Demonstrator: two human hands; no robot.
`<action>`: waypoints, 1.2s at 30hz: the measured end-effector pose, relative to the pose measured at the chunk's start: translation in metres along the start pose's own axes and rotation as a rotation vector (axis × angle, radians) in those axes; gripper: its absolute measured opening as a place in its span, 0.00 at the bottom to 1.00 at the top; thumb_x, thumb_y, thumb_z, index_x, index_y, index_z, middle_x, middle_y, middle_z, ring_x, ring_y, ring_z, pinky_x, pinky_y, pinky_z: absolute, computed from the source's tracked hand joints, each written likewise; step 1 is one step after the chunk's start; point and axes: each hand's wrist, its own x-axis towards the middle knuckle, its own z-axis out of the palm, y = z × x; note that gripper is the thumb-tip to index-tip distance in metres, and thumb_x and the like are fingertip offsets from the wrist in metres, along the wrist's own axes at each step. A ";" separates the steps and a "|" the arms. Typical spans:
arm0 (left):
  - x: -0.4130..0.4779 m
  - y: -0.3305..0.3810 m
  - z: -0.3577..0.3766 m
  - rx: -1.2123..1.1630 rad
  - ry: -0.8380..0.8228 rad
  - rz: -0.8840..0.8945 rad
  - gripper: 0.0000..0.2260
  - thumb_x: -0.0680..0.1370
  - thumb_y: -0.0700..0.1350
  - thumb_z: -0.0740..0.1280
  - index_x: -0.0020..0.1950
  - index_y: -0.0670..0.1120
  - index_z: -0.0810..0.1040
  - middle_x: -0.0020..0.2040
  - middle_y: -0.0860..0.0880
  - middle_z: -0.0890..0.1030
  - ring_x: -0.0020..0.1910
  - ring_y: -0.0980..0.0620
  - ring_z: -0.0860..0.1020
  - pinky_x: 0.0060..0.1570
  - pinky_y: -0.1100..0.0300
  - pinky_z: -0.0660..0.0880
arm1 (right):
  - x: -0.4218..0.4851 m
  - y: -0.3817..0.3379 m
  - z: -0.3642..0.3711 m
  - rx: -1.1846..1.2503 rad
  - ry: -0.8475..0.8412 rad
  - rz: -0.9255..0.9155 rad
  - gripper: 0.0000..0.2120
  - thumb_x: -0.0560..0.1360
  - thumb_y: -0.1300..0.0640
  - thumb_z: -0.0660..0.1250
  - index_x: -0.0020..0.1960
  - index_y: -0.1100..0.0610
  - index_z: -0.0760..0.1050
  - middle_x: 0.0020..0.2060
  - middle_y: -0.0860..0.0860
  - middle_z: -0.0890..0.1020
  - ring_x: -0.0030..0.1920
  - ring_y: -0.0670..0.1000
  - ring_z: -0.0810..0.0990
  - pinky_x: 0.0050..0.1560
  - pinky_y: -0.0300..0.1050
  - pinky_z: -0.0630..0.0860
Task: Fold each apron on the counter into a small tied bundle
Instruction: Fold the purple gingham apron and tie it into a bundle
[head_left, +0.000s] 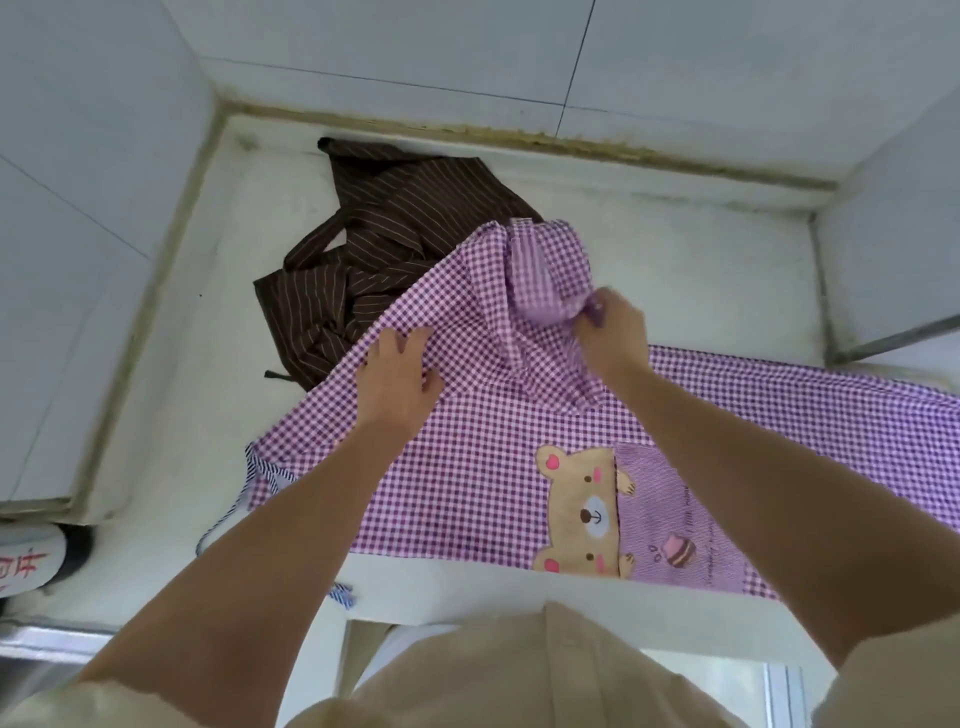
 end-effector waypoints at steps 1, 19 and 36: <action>0.001 -0.001 0.000 -0.012 0.005 -0.005 0.24 0.79 0.50 0.63 0.75 0.50 0.63 0.66 0.44 0.67 0.65 0.46 0.68 0.65 0.48 0.70 | 0.011 -0.005 -0.012 0.145 0.155 0.050 0.09 0.77 0.62 0.62 0.56 0.61 0.75 0.42 0.53 0.78 0.44 0.53 0.77 0.40 0.41 0.66; 0.006 -0.010 -0.026 -0.035 0.152 -0.271 0.20 0.78 0.42 0.67 0.68 0.46 0.68 0.62 0.44 0.72 0.50 0.47 0.76 0.46 0.52 0.74 | -0.004 -0.011 0.015 0.039 -0.151 -0.258 0.16 0.76 0.63 0.65 0.64 0.62 0.75 0.58 0.58 0.81 0.58 0.57 0.78 0.57 0.42 0.71; -0.059 -0.005 -0.016 0.012 0.242 -0.063 0.08 0.76 0.36 0.66 0.53 0.44 0.76 0.54 0.43 0.77 0.43 0.42 0.78 0.39 0.52 0.73 | -0.051 0.080 -0.051 -0.280 -0.475 -0.514 0.23 0.69 0.62 0.73 0.62 0.54 0.74 0.55 0.50 0.76 0.55 0.48 0.75 0.62 0.47 0.73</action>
